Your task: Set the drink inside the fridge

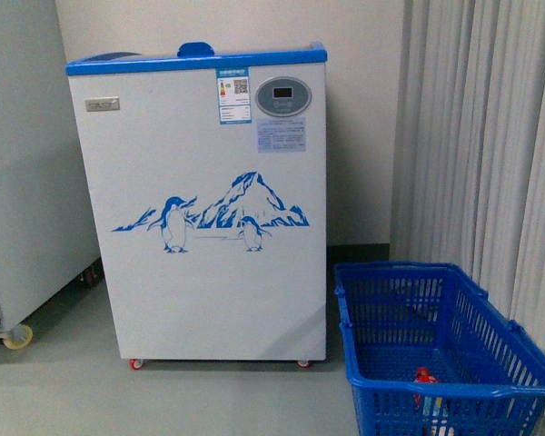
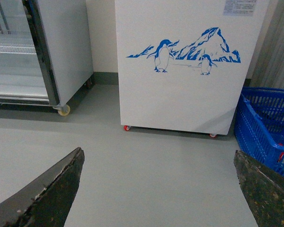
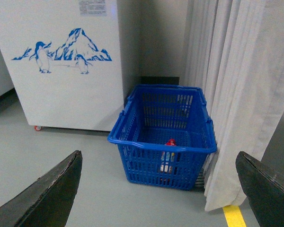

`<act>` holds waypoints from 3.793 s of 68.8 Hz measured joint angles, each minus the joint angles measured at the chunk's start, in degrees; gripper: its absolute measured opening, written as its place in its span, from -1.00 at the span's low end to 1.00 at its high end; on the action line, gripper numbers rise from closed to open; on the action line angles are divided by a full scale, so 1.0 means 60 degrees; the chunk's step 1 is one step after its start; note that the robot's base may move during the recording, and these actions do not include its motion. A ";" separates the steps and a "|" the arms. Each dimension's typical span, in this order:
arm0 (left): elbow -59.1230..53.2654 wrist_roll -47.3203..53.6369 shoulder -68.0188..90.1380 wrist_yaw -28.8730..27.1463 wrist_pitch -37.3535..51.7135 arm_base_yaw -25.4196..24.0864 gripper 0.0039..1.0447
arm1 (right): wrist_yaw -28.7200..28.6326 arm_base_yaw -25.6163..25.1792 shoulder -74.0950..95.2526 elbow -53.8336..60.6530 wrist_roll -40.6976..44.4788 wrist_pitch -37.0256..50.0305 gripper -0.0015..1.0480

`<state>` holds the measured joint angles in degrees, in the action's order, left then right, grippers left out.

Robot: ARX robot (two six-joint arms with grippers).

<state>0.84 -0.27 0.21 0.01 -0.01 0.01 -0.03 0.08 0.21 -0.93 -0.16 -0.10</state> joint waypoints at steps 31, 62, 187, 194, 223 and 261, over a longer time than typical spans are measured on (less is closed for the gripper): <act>0.0000 0.0000 0.0000 -0.0004 0.0000 0.0000 0.85 | 0.0000 0.0004 0.0000 0.0000 0.0004 0.0000 0.85; 0.0000 0.0000 0.0000 0.0000 0.0000 0.0000 0.85 | 0.0000 0.0004 0.0000 0.0000 0.0000 0.0000 0.85; 0.0000 0.0004 0.0000 -0.0004 0.0000 0.0000 0.85 | 0.0627 -0.1898 2.6440 -1.0051 -0.0678 0.3020 0.85; 0.0000 0.0004 0.0000 -0.0004 0.0000 0.0000 0.85 | 0.0834 -0.1770 2.6950 -1.0451 -0.0718 0.2841 0.85; 0.0000 0.0004 0.0000 -0.0004 0.0000 0.0000 0.85 | 0.1137 -0.1938 2.7751 -1.0823 -0.0288 0.2623 0.39; 0.0000 0.0004 0.0000 -0.0004 0.0000 0.0000 0.85 | 0.0284 -0.1963 2.3995 -0.8717 -0.0565 0.2586 -0.21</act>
<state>0.84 -0.25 0.21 -0.01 -0.01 0.01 1.67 -11.70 144.18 -53.23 -3.55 15.42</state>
